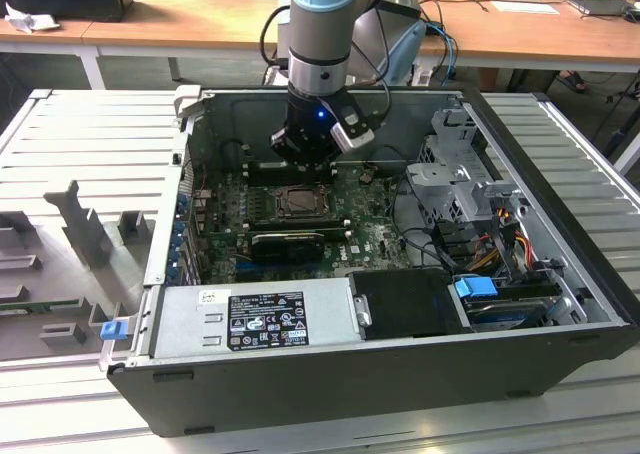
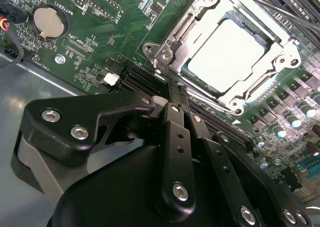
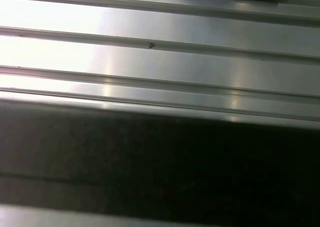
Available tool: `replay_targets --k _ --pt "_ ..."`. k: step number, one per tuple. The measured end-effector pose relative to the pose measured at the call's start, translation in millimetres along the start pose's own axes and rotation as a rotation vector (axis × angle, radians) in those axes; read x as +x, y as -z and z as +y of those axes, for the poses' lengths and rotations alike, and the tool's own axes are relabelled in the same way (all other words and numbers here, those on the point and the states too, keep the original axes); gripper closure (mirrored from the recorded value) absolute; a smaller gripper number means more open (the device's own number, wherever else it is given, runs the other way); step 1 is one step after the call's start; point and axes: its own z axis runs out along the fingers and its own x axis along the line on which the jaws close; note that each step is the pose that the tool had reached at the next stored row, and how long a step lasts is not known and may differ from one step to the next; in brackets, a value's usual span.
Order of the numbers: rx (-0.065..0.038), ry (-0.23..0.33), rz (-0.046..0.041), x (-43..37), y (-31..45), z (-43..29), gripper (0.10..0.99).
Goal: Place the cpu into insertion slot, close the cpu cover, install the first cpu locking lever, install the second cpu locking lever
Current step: 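Install the first cpu locking lever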
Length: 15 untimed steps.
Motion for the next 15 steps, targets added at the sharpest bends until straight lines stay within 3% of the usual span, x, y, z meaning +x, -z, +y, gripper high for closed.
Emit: replay_targets --k 15 --pt "0.002 0.0 -0.0002 0.2 -3.1 -2.4 0.98"
